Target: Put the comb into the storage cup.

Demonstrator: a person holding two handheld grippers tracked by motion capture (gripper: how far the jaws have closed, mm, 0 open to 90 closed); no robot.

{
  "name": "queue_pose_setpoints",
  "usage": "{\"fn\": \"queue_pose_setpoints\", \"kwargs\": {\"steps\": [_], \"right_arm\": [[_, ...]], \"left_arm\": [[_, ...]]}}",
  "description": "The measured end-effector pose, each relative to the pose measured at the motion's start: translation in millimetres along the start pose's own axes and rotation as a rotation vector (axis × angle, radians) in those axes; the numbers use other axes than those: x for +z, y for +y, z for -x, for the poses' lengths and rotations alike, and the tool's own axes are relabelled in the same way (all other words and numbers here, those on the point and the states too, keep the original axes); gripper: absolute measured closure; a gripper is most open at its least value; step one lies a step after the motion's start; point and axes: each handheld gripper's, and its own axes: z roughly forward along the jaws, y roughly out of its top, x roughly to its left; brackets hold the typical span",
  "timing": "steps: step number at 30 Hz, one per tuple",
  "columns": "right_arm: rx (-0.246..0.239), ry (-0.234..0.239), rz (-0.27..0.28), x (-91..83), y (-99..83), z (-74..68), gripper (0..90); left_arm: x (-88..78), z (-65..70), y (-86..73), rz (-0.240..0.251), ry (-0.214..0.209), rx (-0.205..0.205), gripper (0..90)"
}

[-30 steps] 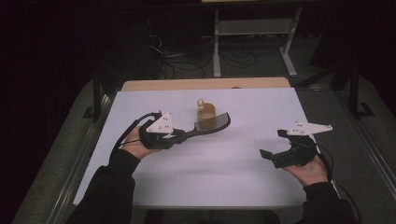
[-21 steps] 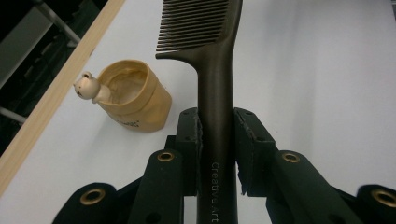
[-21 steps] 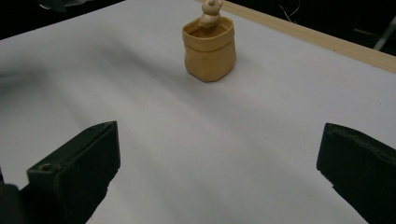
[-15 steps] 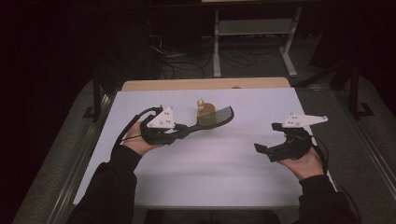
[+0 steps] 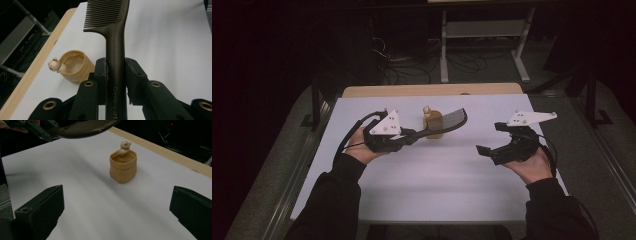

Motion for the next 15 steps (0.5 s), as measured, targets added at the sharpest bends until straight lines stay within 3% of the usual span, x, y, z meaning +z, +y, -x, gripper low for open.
{"fn": "queue_pose_setpoints", "kwargs": {"steps": [15], "right_arm": [[-0.003,0.020,0.019,4.8,21.7,1.4,0.0]], "left_arm": [[5.9,-3.1,9.8,0.047,0.038,-0.004,73.3]]}}
